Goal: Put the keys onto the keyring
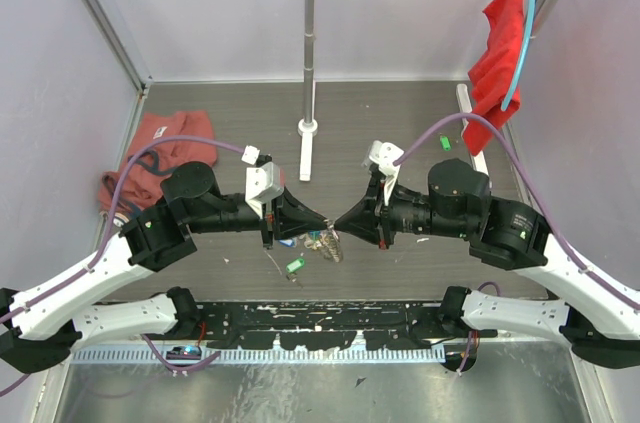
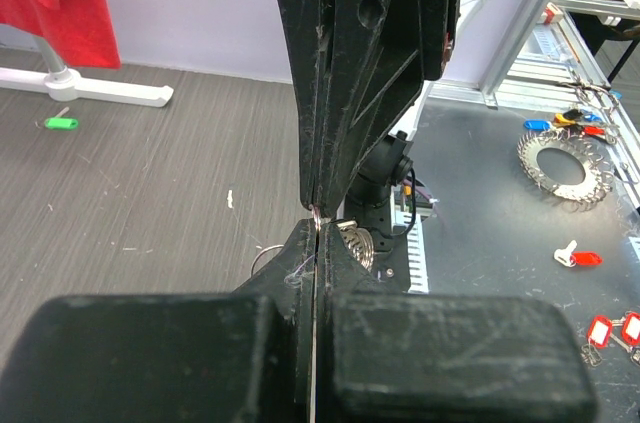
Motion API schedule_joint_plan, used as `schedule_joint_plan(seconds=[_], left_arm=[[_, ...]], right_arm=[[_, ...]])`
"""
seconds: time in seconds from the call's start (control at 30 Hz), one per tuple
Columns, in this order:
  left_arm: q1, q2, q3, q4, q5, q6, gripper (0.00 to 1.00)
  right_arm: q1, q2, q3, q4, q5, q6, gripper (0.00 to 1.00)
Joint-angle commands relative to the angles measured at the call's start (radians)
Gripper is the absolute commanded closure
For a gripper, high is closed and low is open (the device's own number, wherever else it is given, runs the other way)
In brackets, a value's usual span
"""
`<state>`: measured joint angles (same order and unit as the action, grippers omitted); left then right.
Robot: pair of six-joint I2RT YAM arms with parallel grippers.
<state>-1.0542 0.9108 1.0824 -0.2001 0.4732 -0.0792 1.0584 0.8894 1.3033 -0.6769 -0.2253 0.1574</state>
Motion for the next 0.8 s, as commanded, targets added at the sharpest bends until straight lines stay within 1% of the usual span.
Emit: schedule_joint_plan(seconds=[0.0,0.23,0.57,0.6,0.7,0.77], left_arm=[[0.000,-0.023,-0.001,0.062,0.018,-0.001,1.00],[-0.001,-0.021,-0.003,0.069,0.019,-0.001,1.00],[0.000,-0.020,-0.001,0.071,0.030,-0.005,1.00],[0.000,-0.021,-0.002,0.071,0.029,-0.004,1.00],[0.000,-0.023,-0.001,0.071,0.025,-0.004,1.00],[-0.001,-0.024,-0.003,0.074,0.024,-0.004,1.00]], right_arm=[[-0.001,0.017,0.031,0.024,0.022,-0.002,0.99],[0.001,0.029,0.025,0.012,-0.002,0.010,0.99],[0.000,0.000,0.012,0.077,0.067,0.016,0.99],[0.001,-0.001,0.013,0.076,0.068,0.016,0.98],[0.000,-0.006,0.013,0.063,0.081,0.009,0.86],[0.000,-0.015,0.015,0.058,0.096,0.005,0.82]])
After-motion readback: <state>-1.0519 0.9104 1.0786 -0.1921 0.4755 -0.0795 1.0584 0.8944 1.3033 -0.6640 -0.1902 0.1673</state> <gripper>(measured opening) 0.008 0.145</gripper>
